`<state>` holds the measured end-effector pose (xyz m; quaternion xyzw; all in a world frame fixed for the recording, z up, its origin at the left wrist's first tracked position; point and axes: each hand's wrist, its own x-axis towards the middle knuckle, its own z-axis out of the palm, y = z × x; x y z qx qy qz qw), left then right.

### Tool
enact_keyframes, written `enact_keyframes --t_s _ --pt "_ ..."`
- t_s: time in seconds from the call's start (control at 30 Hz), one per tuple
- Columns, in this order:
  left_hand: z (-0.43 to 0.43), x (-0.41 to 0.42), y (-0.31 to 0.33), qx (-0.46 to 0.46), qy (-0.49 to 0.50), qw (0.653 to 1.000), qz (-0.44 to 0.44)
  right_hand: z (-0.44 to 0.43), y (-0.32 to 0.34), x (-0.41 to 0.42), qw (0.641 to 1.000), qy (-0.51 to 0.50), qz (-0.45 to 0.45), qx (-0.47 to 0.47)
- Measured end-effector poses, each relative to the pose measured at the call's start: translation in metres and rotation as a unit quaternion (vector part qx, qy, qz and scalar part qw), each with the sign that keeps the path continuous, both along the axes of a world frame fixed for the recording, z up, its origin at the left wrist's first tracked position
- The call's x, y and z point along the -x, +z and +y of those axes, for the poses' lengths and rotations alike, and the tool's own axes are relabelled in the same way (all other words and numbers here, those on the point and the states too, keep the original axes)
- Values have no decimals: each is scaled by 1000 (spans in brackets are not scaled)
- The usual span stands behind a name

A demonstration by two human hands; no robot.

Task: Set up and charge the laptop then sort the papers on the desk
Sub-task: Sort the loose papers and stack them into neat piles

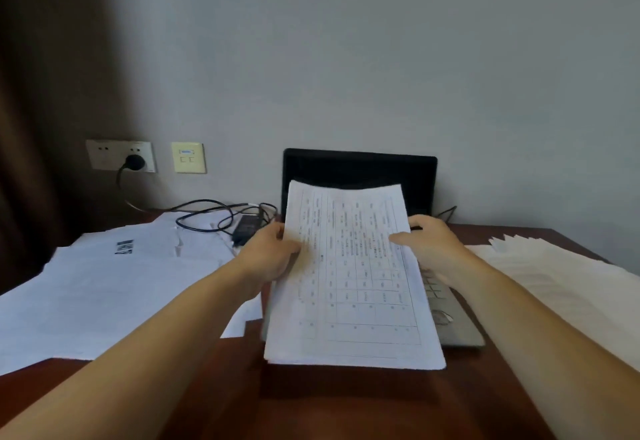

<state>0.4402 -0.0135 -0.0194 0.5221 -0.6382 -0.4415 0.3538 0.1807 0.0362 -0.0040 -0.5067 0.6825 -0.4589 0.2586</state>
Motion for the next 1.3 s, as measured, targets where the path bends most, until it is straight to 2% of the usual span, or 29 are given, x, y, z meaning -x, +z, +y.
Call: enact_keyframes --t_s 0.13,0.27,0.4,0.57,0.7,0.83,1.1,1.3 --pt "6 38 -22 -33 -42 997 -51 15 -24 32 998 -36 25 -43" --pt "13 71 -32 -37 -83 990 -111 24 -40 60 991 -66 89 -69" --pt "13 94 -40 13 -75 974 -212 28 -53 83 978 -85 173 -86" --pt "3 104 -48 85 -44 938 -333 29 -64 95 969 -70 213 -104" --pt "4 106 -49 127 -40 908 -397 26 -67 98 961 -84 238 -113" --pt "4 102 -50 146 -33 898 -414 25 -65 93 953 -97 272 -91" --pt "11 51 -43 148 11 924 -352 14 -50 41 954 -35 293 -55" --pt "7 -41 -46 170 72 894 -409 -3 -41 -51 954 65 293 -6"
